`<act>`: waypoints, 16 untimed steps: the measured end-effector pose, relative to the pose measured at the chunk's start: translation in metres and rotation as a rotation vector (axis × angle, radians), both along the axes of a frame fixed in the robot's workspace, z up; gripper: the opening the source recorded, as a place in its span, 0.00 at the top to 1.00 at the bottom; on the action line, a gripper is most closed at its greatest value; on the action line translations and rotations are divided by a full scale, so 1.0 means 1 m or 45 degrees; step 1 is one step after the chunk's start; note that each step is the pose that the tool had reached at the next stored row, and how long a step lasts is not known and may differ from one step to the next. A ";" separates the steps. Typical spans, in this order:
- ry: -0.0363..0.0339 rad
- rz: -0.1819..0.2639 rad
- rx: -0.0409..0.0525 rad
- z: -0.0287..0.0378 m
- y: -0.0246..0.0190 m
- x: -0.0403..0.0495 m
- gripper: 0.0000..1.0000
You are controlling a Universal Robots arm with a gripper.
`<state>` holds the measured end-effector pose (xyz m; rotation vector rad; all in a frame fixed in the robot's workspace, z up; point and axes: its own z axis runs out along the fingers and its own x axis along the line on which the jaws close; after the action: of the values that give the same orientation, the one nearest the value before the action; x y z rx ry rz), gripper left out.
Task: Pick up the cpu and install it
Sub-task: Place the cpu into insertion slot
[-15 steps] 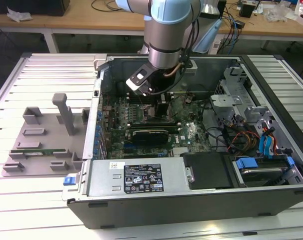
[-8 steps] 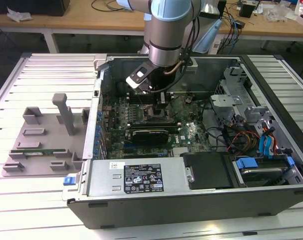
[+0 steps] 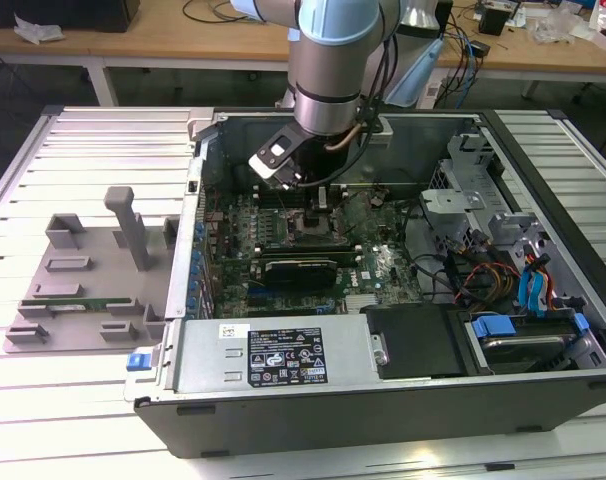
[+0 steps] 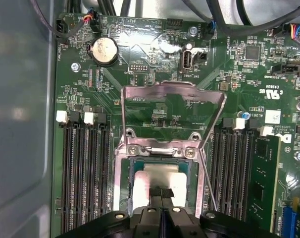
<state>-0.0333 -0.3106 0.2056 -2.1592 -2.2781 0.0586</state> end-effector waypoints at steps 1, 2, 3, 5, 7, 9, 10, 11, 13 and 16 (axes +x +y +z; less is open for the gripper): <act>0.0001 0.000 0.004 -0.0003 0.0000 0.0000 0.89; 0.0002 0.000 0.009 -0.0005 -0.0001 0.0001 0.89; 0.0005 0.000 0.016 -0.0008 -0.0002 0.0005 0.89; 0.0013 0.000 0.027 -0.0019 -0.0007 0.0030 0.89; 0.0015 0.000 0.027 -0.0024 -0.0021 0.0059 0.89; 0.0016 0.000 0.027 -0.0024 -0.0026 0.0073 0.89; 0.0016 0.000 0.027 -0.0023 -0.0026 0.0076 0.89; 0.0013 0.000 0.028 -0.0019 -0.0027 0.0081 0.89; -0.0004 0.000 0.030 0.0001 -0.0023 0.0089 0.89; 0.0014 0.000 0.028 0.0109 -0.0026 0.0088 0.89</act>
<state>-0.0245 -0.3131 0.2165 -2.1484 -2.2670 0.0347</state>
